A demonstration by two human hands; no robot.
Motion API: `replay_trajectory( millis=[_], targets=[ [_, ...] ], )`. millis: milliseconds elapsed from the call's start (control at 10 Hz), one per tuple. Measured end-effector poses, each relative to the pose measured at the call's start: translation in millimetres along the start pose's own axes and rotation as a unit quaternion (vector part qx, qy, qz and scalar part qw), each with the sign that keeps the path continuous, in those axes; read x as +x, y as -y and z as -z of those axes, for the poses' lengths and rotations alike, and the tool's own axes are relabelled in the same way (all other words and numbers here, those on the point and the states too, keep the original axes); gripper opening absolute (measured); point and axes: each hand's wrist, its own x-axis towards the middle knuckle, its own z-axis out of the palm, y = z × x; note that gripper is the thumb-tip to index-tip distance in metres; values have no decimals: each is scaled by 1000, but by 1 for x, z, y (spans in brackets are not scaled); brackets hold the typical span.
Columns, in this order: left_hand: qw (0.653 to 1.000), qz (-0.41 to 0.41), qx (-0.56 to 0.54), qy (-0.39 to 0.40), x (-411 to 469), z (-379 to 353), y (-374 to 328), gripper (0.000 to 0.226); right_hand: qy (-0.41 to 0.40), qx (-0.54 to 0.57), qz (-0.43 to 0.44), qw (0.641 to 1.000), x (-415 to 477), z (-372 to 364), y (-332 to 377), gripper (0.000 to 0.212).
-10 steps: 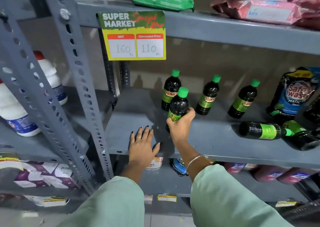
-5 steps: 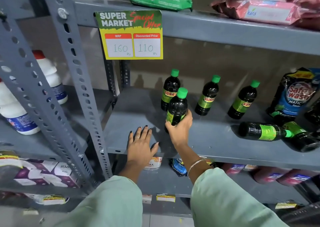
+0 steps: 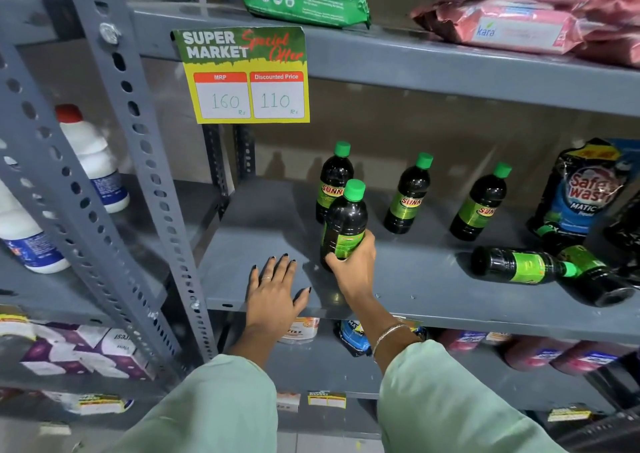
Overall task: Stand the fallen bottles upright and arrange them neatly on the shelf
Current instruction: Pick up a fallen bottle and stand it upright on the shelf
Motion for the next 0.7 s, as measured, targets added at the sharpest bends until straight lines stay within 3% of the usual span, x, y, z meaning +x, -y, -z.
replay_trajectory(
  millis=[500,700],
  targets=[
    [1000,-1,8,-1,0,2,-1,63,17,-7,22,1000,-6,1,-5,60],
    [1000,0,9,2,0,1,0,63,16,-30,12,999,-6,0,-2,71]
  ],
)
